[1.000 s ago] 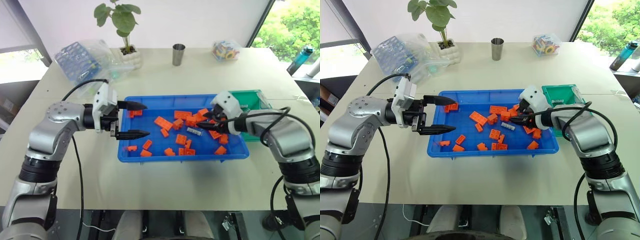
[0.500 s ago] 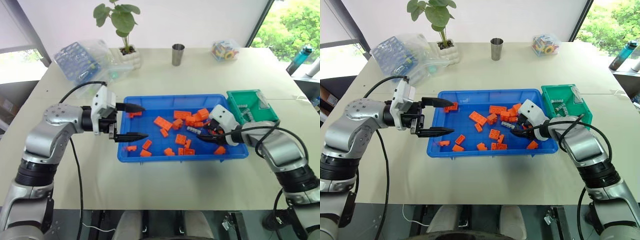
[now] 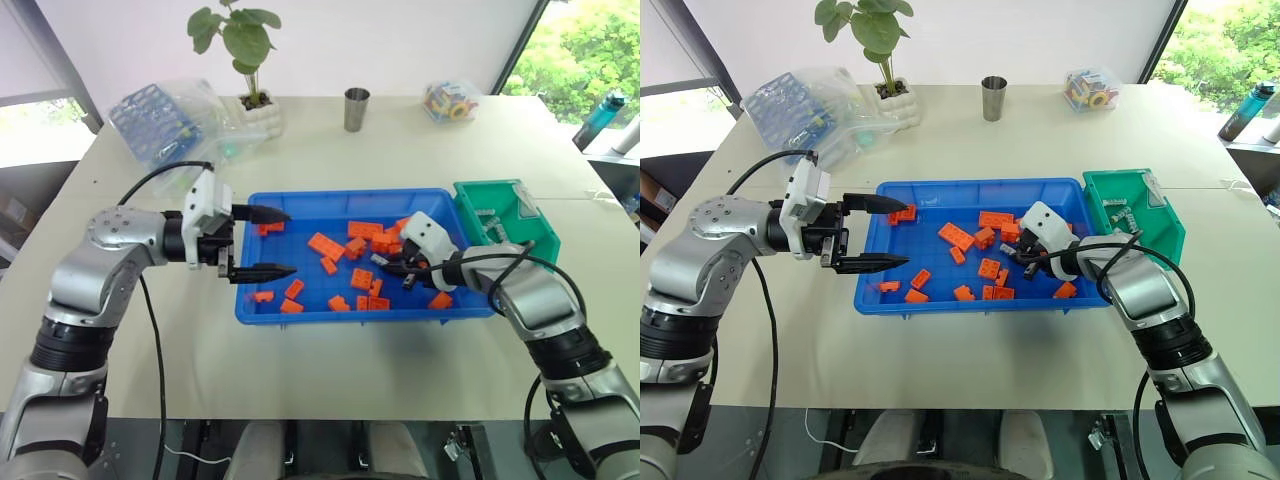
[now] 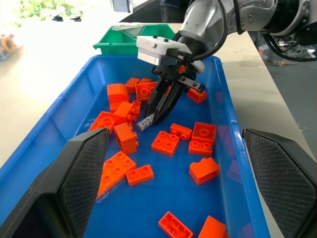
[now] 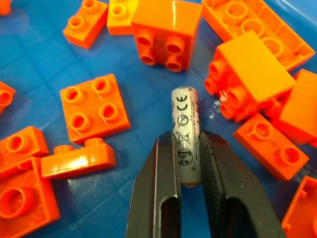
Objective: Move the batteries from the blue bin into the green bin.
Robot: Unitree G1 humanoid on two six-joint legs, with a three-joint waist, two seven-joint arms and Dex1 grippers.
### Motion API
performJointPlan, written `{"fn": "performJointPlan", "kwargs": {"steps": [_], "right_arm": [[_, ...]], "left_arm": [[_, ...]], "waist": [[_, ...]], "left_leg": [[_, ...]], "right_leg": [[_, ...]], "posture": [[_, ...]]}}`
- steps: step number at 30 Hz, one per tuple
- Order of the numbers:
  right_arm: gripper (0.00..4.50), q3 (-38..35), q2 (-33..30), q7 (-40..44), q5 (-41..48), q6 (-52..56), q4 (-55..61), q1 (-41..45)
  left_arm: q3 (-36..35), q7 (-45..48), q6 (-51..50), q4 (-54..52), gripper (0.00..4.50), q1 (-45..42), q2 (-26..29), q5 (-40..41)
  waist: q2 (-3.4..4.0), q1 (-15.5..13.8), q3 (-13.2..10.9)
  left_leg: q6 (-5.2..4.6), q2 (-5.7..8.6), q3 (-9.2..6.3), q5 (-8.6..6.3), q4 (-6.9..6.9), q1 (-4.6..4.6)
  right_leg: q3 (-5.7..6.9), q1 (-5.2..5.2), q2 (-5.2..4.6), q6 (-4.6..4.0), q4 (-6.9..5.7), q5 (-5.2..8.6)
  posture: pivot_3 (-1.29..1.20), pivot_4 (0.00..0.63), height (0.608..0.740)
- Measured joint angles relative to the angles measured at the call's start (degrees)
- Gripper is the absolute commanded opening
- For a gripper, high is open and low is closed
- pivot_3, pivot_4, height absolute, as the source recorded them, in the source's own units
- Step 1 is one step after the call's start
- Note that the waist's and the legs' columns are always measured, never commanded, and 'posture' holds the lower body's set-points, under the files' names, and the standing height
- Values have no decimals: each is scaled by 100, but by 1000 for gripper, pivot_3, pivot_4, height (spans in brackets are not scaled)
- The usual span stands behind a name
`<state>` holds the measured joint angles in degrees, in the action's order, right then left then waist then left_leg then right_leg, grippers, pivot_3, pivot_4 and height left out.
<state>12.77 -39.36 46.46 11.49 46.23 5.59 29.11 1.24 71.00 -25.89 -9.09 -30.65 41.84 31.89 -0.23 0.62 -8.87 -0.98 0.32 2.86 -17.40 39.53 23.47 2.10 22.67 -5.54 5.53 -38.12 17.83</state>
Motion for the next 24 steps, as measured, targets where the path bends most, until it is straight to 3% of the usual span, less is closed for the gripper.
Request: {"fn": "performJointPlan", "kwargs": {"steps": [3, 6, 10, 14, 20, 24], "right_arm": [[52, -246, -188, 28, 158, 324, 290, -7], [52, -952, -617, 42, 377, 586, 433, 146], [52, -1821, -1214, -6, 466, 680, 205, 378], [52, -2086, -1500, -12, 460, 657, -268, 204], [2852, -2128, -1414, -555, 214, 334, -820, 84], [2852, -2268, -1455, -282, 372, 36, -706, -96]], "left_arm": [[3, -4, 14, 7, 4500, -4, -13, -4], [3, -8, 31, 23, 4500, -4, -17, -10], [4, -4, 48, 49, 4500, 2, -19, -21], [4, 9, 72, 148, 4500, 8, -19, -33], [4, 9, 152, 224, 4500, 7, -21, -68], [5, 13, 152, 229, 4500, 3, -22, -66]], "waist": [[1, -5, -1], [1, -16, -1], [0, -6, 0], [1, 1, -1], [1, 6, -1], [1, -6, -1]], "left_leg": [[0, 0, 0, 0, 0, 1], [-1, 1, 0, -1, 2, 2], [-1, -1, -1, -1, 0, 1], [-2, -1, 1, -1, 0, 1], [-1, -2, 4, -1, 0, 1], [-1, -2, 4, -1, 0, 2]], "right_leg": [[0, 1, -1, 0, 0, 0], [1, -1, -3, 0, 1, 0], [1, -1, -1, 0, 2, 0], [1, -1, -1, 0, 2, 0], [0, 1, -1, 0, 1, 0], [0, 0, -1, 0, 2, 0]], "posture": [[0, 150, 716], [0, 150, 716], [0, 150, 716], [0, 150, 716], [0, 150, 716], [0, 150, 716]]}}
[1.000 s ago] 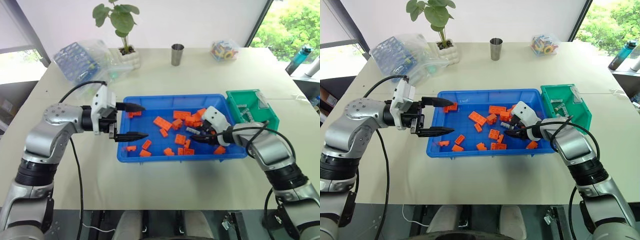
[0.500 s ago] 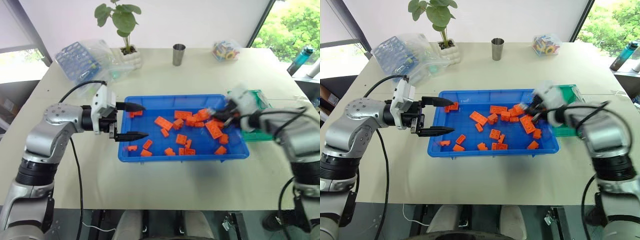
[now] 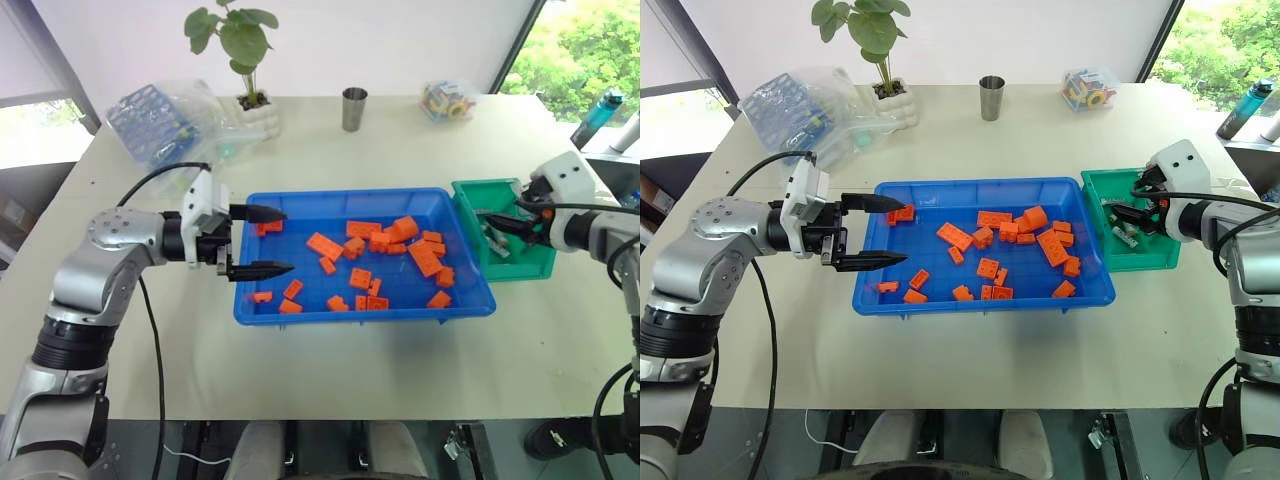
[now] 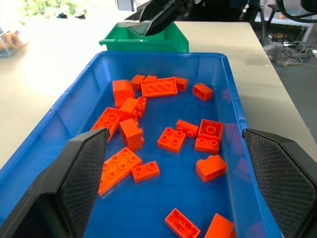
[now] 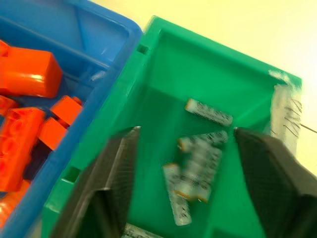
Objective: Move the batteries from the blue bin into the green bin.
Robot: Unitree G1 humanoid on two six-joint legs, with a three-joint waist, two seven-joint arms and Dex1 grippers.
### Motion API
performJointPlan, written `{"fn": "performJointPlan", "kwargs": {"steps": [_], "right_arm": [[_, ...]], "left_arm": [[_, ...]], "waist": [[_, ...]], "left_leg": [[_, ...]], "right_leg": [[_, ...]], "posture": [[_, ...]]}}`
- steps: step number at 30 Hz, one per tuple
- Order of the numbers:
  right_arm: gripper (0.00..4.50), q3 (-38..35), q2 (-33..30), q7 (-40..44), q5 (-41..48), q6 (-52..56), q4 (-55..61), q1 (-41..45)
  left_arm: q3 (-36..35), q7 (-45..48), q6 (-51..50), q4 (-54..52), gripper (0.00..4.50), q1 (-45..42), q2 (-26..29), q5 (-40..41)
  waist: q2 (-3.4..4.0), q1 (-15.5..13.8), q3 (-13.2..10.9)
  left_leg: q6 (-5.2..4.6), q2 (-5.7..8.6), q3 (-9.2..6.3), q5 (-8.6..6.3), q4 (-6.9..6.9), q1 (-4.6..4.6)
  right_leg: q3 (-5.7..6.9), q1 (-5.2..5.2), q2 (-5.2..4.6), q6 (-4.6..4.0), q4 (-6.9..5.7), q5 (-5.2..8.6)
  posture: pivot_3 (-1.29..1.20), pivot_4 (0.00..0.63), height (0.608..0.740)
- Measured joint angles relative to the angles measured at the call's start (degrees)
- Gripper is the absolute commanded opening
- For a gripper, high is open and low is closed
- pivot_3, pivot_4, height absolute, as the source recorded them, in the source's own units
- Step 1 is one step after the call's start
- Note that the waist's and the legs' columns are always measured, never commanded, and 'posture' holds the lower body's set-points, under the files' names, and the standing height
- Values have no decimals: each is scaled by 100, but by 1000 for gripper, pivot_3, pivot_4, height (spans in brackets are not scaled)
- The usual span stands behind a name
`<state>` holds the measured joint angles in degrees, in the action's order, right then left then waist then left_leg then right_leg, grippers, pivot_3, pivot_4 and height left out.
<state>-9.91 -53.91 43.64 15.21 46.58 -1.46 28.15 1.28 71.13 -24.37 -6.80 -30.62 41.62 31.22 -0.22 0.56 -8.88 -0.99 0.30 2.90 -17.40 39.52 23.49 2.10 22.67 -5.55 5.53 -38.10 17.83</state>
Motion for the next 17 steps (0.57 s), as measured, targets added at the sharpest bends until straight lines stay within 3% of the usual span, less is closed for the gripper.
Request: {"fn": "performJointPlan", "kwargs": {"steps": [3, 10, 17], "right_arm": [[2852, -330, -216, 555, 265, -448, 273, -489], [2852, -1950, -663, 2203, 785, -1485, 665, -2467], [2852, -2585, -783, 2733, 868, -1850, 397, -2987]], "left_arm": [[-32, -1, -16, 41, 4500, 1, 40, 12], [-594, 11, -233, 261, 4500, 192, 562, 187], [-957, 77, -279, 588, 4500, 359, 893, 194]], "waist": [[0, -41, 0], [-1, -100, -1], [-1, -89, -1]], "left_leg": [[-5, 1, -2, -3, 1, 0], [-11, 0, -1, -7, 2, -10], [-12, -3, 0, -7, 3, -18]], "right_leg": [[1, -5, -1, 0, 3, 0], [1, -19, -1, 0, 10, 0], [0, -25, -1, 1, 10, 0]], "posture": [[0, 150, 716], [0, 150, 716], [0, 150, 716]]}}
